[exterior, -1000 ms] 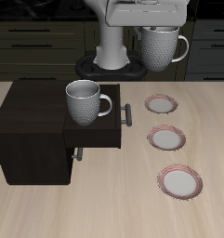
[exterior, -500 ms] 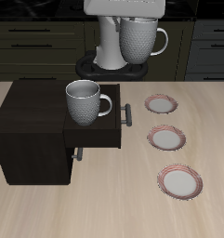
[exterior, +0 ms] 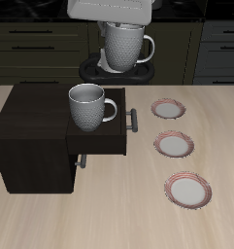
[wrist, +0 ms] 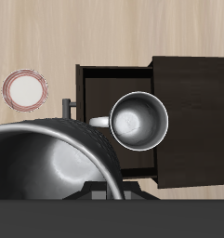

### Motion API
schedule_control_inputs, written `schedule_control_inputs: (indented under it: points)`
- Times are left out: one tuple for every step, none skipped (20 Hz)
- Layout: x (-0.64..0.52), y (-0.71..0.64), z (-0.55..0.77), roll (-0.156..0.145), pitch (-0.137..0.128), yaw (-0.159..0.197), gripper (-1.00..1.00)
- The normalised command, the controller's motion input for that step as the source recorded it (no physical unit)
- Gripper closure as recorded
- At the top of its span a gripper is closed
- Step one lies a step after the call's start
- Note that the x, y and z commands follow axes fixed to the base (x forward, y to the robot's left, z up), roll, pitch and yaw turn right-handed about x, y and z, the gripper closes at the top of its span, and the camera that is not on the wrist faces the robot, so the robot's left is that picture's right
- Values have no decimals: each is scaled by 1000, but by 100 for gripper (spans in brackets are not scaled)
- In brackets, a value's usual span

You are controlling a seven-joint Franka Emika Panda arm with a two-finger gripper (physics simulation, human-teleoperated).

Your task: Place the porcelain mug that is on the plate onto the top of the cabinet

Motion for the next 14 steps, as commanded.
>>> schedule_control_inputs:
  points:
    - [-1,-221,15,-41,-30,33,100]
    - [84,-504,-64,-20,1,-37,100]
    - [73,-461,-3,-42,-31,-36,100]
    - [101,-112,-39,-22,17,5,100]
    - [117,-291,-63,59,76,-43,100]
    - [63,-296,12,8,-43,84,100]
    - [228,-980,-59,8,50,-83,100]
    - [169,-375,-39,-10,14,-59,100]
    - [22,94,-7,0,0,0,100]
    - [245,-988,-97,-15,27,-26,100]
    - [110,-370,-64,-5,5,-7,100]
    - [18,-413,-120,42,12,-78,100]
    - [3,-458,-87,-42,-6,55,100]
    - [34,-494,-89,1,37,-47,100]
